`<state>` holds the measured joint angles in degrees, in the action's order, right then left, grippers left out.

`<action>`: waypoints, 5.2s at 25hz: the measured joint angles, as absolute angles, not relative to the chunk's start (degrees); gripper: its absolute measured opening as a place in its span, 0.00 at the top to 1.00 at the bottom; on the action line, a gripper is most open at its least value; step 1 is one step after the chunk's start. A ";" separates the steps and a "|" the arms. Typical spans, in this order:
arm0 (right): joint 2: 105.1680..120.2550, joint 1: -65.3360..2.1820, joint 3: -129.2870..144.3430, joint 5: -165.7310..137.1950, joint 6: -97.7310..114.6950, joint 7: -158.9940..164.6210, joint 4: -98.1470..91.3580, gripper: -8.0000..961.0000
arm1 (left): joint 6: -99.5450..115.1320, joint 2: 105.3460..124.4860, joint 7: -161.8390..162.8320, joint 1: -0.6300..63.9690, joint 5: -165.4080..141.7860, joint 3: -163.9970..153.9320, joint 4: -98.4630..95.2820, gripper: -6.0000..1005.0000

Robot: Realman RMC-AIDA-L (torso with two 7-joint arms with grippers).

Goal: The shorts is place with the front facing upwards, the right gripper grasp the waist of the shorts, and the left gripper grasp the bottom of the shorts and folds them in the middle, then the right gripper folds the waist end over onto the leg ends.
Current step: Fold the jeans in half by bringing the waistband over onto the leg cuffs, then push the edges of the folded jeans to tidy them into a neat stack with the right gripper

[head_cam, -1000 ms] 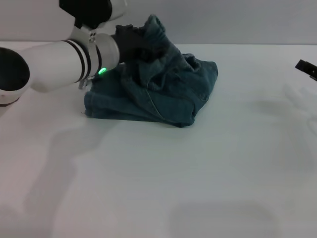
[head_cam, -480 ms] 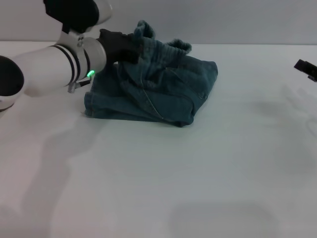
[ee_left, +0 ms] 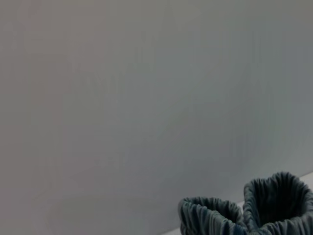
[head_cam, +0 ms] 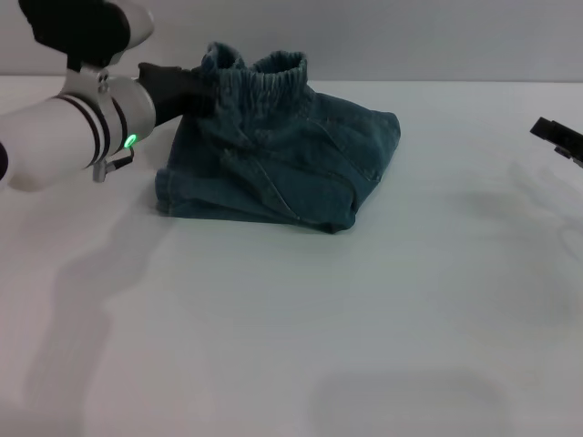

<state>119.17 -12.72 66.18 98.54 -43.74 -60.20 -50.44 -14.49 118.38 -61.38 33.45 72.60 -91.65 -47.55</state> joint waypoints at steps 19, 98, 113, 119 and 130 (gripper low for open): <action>118.73 -15.67 67.03 98.03 -45.97 -59.68 -47.70 0.37 | -10.70 118.29 -57.43 27.86 72.60 -91.04 -48.70 0.87; 119.40 -24.18 139.98 33.57 60.67 14.64 -25.43 0.83 | 68.74 118.31 -4.97 14.18 38.93 -125.38 -39.25 0.18; 119.03 -27.04 143.49 28.74 50.32 29.73 -24.14 0.99 | 61.96 118.39 -6.01 15.34 37.41 -125.96 -32.58 0.21; 118.78 -30.15 144.01 23.72 47.85 39.60 -22.45 0.99 | 61.23 118.33 -6.06 15.68 37.50 -126.62 -32.40 0.21; 118.71 -34.15 143.78 23.11 45.20 49.78 -18.41 0.98 | 60.76 118.19 -6.12 15.74 37.60 -126.64 -32.09 0.21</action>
